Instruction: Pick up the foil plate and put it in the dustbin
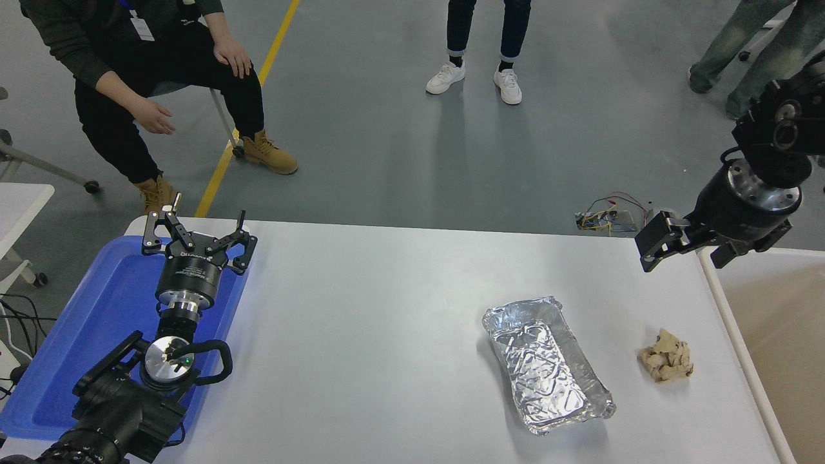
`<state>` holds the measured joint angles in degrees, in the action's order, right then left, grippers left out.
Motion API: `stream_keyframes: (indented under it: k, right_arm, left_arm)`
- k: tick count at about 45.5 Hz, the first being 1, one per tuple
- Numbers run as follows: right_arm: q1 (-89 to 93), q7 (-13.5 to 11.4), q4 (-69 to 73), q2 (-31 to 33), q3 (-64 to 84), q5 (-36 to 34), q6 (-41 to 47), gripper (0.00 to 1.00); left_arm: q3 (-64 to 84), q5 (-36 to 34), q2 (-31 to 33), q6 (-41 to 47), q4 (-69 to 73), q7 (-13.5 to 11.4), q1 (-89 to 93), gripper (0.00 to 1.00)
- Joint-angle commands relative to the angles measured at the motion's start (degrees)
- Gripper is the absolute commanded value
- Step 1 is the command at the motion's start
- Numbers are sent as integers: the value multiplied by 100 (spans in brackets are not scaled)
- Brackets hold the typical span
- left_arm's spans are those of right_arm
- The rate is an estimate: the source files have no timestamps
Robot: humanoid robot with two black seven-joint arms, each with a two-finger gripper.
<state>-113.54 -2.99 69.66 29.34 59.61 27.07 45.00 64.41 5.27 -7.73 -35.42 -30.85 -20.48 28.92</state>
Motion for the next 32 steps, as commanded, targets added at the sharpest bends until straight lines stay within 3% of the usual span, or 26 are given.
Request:
stream_keyframes:
  k: [1,24,32]
  right_arm:
    - [68,0,-111,-298,-28,0,0,100]
    - [482,35,-805,-438,-380,-17,0,100]
    - [473,53,-1095,-658,-248,-606,0,100]
  left_arm:
    - [1,0,0,0,0,0,0,100]
    - [-8,0,0,0,0,0,0,100]
    - [-8,0,0,0,0,0,0,100]
